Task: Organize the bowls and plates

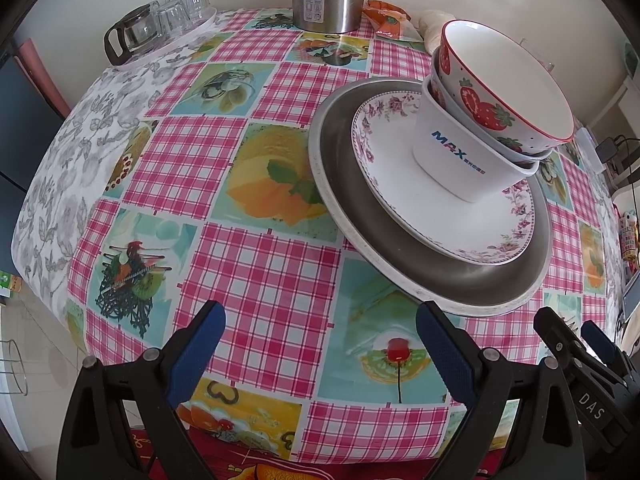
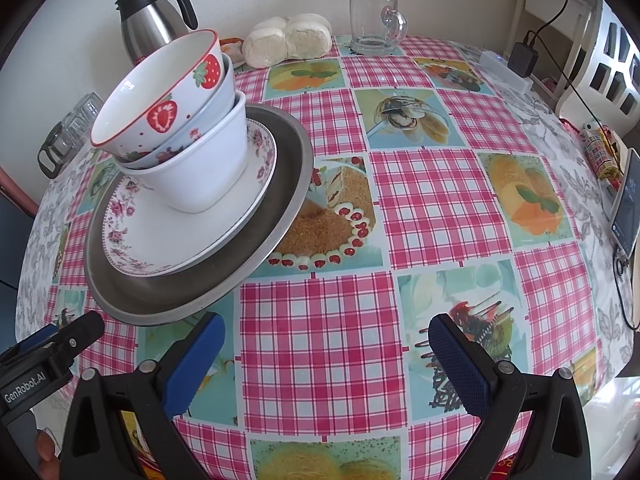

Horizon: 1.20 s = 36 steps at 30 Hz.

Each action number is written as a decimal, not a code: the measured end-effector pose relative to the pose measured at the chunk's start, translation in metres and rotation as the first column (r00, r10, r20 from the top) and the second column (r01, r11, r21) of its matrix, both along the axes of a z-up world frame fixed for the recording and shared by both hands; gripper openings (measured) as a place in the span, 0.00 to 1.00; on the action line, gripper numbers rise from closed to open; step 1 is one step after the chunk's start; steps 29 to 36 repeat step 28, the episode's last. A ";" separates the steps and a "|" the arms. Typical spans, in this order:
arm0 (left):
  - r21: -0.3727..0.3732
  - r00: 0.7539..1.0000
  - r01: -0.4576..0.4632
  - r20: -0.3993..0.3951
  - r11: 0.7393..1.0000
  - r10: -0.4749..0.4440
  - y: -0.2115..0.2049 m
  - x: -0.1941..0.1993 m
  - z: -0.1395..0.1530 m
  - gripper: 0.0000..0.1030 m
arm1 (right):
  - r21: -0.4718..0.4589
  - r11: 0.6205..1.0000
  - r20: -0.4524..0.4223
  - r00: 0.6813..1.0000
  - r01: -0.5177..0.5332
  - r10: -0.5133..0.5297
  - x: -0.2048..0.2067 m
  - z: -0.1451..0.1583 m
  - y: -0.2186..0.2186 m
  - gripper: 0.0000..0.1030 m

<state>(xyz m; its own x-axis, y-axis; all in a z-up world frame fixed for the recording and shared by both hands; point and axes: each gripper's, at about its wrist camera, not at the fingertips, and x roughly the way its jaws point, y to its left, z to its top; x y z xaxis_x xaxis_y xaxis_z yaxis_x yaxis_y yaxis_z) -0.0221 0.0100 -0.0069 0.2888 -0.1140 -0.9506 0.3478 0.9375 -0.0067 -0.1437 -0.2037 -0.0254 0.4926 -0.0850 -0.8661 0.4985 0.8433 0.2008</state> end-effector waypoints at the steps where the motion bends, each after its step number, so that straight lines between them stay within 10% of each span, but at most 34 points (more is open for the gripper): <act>1: 0.000 1.000 0.000 0.000 1.000 0.000 0.001 0.000 0.000 0.94 | 0.000 1.000 0.000 1.000 0.000 0.000 0.000 0.000 0.000 1.00; 36: -0.058 0.999 -0.014 0.050 0.998 0.017 0.004 0.000 0.013 0.94 | 0.003 1.000 -0.011 1.000 -0.003 0.003 0.001 -0.002 -0.001 1.00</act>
